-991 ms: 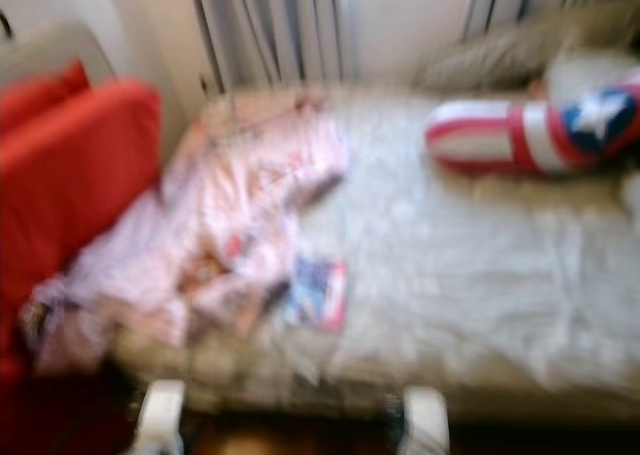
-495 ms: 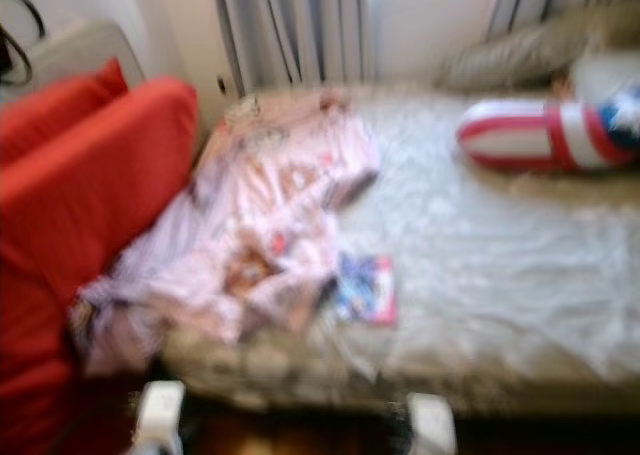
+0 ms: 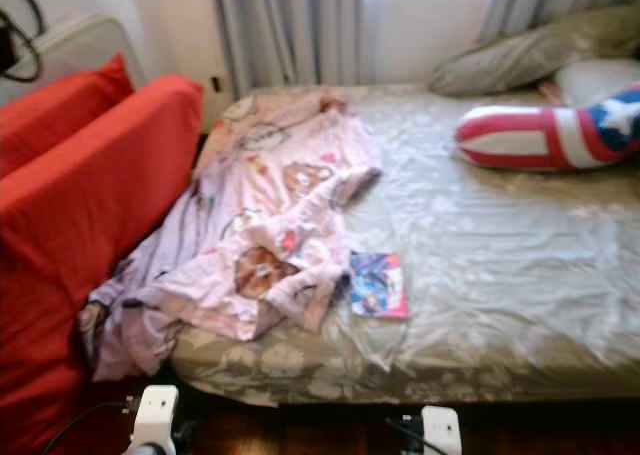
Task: Clean up the room
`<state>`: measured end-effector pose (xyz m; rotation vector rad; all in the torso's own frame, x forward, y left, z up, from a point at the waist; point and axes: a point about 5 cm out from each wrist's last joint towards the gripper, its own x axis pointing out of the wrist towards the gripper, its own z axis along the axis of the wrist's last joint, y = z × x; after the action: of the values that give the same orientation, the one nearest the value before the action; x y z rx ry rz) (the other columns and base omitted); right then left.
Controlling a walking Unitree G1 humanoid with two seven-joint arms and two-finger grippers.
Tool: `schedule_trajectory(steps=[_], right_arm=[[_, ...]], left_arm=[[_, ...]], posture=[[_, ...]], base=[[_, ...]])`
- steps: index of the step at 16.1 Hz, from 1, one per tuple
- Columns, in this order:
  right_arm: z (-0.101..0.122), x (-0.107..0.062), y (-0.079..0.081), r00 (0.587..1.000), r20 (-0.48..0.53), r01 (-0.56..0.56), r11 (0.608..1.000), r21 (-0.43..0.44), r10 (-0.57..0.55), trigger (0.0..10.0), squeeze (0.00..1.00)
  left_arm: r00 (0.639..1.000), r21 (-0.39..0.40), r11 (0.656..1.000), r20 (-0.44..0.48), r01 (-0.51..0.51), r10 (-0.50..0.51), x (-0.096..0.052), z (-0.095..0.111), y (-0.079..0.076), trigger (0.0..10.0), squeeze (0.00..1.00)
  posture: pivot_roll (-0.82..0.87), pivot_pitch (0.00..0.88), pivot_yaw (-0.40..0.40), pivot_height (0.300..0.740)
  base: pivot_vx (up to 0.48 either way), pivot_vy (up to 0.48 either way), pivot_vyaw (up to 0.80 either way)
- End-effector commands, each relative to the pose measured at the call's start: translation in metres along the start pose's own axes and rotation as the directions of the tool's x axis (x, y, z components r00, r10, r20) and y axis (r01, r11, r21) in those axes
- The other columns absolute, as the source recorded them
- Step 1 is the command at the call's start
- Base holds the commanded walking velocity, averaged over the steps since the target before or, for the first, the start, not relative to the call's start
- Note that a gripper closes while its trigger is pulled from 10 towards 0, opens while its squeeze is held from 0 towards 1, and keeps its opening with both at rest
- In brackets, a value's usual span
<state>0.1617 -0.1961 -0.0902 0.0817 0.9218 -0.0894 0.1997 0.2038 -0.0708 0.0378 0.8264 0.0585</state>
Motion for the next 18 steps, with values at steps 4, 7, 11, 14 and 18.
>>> schedule_trajectory(steps=[4, 7, 11, 14, 18], right_arm=[[-0.002, 0.001, 0.014, 1.0, -0.014, -0.02, 1.0, -0.002, 0.02, 10.0, 0.0], [-0.002, 0.002, 0.019, 0.999, -0.014, -0.029, 1.0, -0.008, 0.029, 10.0, 0.0], [-0.002, 0.002, 0.018, 0.999, -0.015, -0.029, 1.0, -0.007, 0.029, 10.0, 0.0], [-0.003, 0.001, 0.017, 0.999, -0.016, -0.031, 0.999, -0.011, 0.03, 10.0, 0.0], [-0.002, 0.001, 0.015, 0.999, -0.012, -0.038, 0.999, -0.031, 0.038, 10.0, 0.0]], left_arm=[[1.0, 0.001, 1.0, -0.022, 0.007, -0.006, -0.001, -0.005, 0.0, 10.0, 0.0], [1.0, 0.011, 1.0, -0.027, 0.012, -0.011, -0.001, -0.005, -0.001, 10.0, 0.0], [1.0, 0.011, 1.0, -0.024, 0.018, -0.018, 0.0, -0.004, -0.003, 10.0, 0.0], [1.0, 0.001, 1.0, -0.019, 0.022, -0.022, 0.0, -0.003, -0.005, 10.0, 0.0], [1.0, -0.006, 1.0, -0.017, 0.021, -0.021, 0.0, -0.002, -0.004, 10.0, 0.0]], posture=[[0.01, 0.0, 0.05, 0.74], [0.01, 0.0, 0.052, 0.74], [0.01, 0.0, 0.052, 0.74], [0.01, 0.0, 0.047, 0.74], [0.01, 0.0, 0.046, 0.74]], base=[[0.0, 0.0, 0.0], [0.0, 0.0, 0.0], [0.0, 0.0, 0.0], [0.0, 0.0, 0.0], [0.224, 0.0, 0.11]])
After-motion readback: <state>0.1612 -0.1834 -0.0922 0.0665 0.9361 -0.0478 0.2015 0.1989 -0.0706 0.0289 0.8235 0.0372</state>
